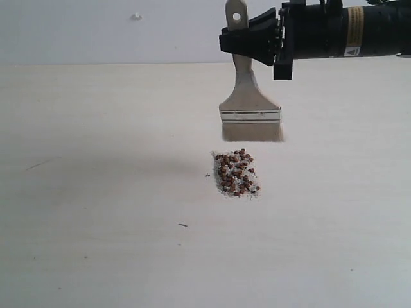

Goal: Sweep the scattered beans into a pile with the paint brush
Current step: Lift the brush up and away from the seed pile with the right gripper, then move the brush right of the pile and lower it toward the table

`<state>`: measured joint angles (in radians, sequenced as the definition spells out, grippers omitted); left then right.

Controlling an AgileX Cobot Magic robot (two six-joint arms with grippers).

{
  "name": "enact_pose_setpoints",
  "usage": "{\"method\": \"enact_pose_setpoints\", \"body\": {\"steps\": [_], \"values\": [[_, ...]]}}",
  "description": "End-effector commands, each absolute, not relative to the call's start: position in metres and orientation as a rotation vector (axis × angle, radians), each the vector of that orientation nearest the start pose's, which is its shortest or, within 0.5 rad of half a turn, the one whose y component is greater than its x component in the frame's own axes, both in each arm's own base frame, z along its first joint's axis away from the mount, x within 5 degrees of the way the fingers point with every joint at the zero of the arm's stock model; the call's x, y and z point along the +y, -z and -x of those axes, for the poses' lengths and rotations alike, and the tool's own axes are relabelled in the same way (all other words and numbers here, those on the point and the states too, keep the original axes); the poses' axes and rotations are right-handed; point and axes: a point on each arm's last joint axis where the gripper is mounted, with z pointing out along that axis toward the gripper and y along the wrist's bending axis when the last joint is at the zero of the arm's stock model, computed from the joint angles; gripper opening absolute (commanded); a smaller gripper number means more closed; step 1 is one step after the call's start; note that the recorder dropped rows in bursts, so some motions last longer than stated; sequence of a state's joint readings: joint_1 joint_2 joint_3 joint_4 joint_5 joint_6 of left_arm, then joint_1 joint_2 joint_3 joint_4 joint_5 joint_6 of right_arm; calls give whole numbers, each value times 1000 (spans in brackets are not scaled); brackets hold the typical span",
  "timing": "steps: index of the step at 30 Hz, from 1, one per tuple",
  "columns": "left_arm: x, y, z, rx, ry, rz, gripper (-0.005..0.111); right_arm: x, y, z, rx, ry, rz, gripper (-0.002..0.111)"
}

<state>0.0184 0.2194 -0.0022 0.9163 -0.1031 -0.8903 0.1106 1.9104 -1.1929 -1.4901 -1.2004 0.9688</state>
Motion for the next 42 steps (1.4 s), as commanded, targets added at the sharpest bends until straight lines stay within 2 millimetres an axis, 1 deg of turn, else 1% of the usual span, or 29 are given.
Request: {"method": "enact_pose_setpoints", "body": {"steps": [1, 7, 10, 12, 14, 16, 18, 20, 21, 24, 27, 29, 31, 33, 36, 39, 42], "values": [[-6, -205, -75, 1634, 35, -63, 0, 127, -232, -393, 1433, -1003, 1109, 0], [-6, -205, -75, 1634, 35, -63, 0, 130, -220, -424, 1448, -1031, 1072, 0], [-6, -205, -75, 1634, 35, -63, 0, 130, -225, -435, 1458, -1068, 998, 0], [-6, -205, -75, 1634, 35, -63, 0, 125, -230, -437, 1491, -1100, 950, 0], [-6, -205, -75, 1634, 35, -63, 0, 115, -240, -437, 1538, -1137, 885, 0], [-6, -205, -75, 1634, 35, -63, 0, 103, -250, -435, 1638, -1160, 822, 0], [-6, -205, -75, 1634, 35, -63, 0, 89, -255, -436, 1779, -1114, 741, 0], [-6, -205, -75, 1634, 35, -63, 0, 78, -260, -431, 1904, -1103, 692, 0], [-6, -205, -75, 1634, 35, -63, 0, 74, -265, -428, 1950, -1133, 648, 0], [-6, -205, -75, 1634, 35, -63, 0, 69, -271, -417, 1983, -1254, 603, 0], [-6, -205, -75, 1634, 35, -63, 0, 66, -270, -408, 2028, -1296, 533, 0], [-6, -205, -75, 1634, 35, -63, 0, 66, -266, -403, 2058, -1292, 487, 0], [-6, -205, -75, 1634, 35, -63, 0, 63, -258, -398, 2095, -1248, 424, 0], [-6, -205, -75, 1634, 35, -63, 0, 60, -246, -391, 2142, -1173, 347, 0], [-6, -205, -75, 1634, 35, -63, 0, 56, -235, -377, 2188, -1086, 286, 0], [-6, -205, -75, 1634, 35, -63, 0, 51, -241, -366, 2184, -1084, 275, 0], [-6, -205, -75, 1634, 35, -63, 0, 55, -254, -356, 2160, -1170, 306, 0]]}}
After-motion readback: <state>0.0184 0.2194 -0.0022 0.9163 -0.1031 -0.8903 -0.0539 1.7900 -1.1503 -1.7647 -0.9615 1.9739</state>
